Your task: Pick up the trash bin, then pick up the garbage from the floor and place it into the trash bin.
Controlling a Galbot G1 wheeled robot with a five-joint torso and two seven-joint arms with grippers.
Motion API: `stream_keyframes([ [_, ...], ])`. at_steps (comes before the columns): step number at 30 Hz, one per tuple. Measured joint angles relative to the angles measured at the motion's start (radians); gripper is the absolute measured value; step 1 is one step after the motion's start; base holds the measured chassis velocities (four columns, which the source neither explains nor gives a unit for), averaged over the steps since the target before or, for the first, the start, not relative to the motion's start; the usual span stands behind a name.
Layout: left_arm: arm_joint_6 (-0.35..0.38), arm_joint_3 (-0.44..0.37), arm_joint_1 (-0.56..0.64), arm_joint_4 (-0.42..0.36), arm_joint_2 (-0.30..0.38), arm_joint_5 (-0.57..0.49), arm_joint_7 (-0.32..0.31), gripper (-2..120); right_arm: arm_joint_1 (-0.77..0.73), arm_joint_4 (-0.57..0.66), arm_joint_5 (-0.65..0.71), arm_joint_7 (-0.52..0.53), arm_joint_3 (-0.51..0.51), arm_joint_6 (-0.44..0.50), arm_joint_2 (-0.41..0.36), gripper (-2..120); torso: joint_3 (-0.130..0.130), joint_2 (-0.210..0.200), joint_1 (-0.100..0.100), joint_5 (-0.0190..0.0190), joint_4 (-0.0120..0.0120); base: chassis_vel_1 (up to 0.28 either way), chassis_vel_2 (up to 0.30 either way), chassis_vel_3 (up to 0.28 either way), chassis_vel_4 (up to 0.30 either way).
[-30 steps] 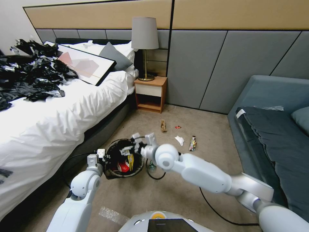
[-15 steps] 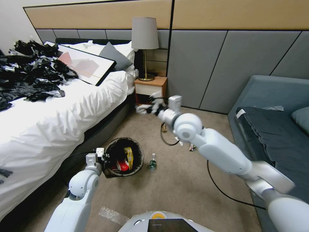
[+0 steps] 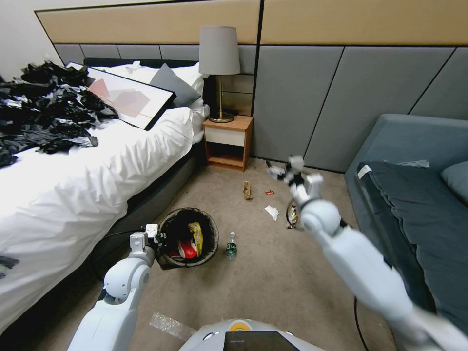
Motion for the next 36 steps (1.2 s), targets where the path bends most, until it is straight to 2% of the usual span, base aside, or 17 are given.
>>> stream_keyframes([
  [3,0.000,0.002,0.001,0.000,0.002,0.000,-0.001,0,-0.085,-0.013,-0.060,-0.012,0.033,0.034,0.034,100,0.000,0.000,0.000,-0.0001,-0.0001,0.000,0.000,0.000,0.000],
  [8,0.000,0.005,0.001,-0.002,0.004,0.000,-0.003,0,-0.109,-0.025,-0.091,-0.015,0.048,0.053,0.054,100,0.000,0.000,0.000,-0.0001,0.0001,0.000,0.000,0.000,0.000],
  [20,0.000,0.004,-0.006,-0.008,0.009,-0.029,-0.022,0,-0.120,-0.052,-0.131,-0.018,0.035,0.073,0.083,100,0.000,0.000,0.000,-0.0001,0.0000,0.000,0.000,0.000,0.000],
  [36,0.000,0.003,-0.008,-0.009,0.012,-0.041,-0.023,0,-0.110,-0.064,-0.138,-0.017,0.018,0.075,0.085,100,0.000,0.000,0.000,-0.0001,0.0000,0.000,0.000,0.000,0.000],
])
